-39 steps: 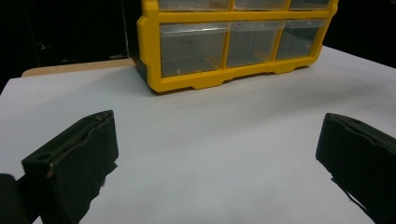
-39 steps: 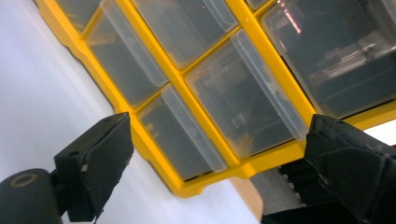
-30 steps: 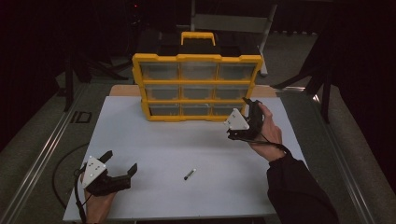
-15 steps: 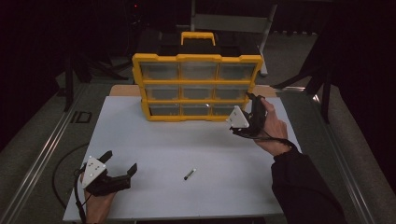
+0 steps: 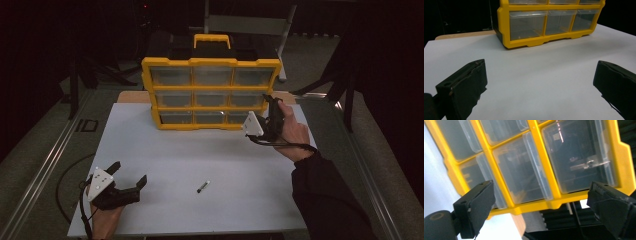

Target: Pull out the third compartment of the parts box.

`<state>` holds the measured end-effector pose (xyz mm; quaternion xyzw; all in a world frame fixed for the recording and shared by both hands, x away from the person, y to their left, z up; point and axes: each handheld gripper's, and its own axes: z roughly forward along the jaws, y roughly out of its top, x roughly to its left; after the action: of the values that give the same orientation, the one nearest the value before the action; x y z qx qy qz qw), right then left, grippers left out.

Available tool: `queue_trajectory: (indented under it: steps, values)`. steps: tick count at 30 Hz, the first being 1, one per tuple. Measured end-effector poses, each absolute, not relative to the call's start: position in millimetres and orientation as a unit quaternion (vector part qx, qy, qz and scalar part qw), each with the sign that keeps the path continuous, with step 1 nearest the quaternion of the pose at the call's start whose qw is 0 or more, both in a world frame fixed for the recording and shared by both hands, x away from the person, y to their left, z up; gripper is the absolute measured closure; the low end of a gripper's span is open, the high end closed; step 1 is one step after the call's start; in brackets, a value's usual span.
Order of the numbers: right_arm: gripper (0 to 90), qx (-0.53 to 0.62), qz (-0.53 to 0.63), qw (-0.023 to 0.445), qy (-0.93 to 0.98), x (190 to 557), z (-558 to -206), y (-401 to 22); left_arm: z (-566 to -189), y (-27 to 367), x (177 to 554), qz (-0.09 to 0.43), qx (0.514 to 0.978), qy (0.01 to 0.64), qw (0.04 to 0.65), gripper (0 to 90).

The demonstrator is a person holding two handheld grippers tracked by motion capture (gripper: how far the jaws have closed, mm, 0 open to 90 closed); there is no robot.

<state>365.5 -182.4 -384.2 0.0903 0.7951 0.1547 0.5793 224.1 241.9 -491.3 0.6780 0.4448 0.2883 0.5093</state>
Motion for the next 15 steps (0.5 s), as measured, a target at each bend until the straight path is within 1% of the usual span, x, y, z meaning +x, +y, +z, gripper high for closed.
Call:
queue_trajectory:
  steps: [9,15]
  values:
    - [7.8,0.079,0.143,0.605,0.779,373.0,-376.4,-184.0,-491.4,241.8,224.1,0.287,0.678,0.445,0.510,0.0]
    - [7.8,0.075,0.142,0.610,0.776,377.7,-371.8,-184.4,-491.4,241.5,224.1,0.287,0.678,0.445,0.510,0.0]
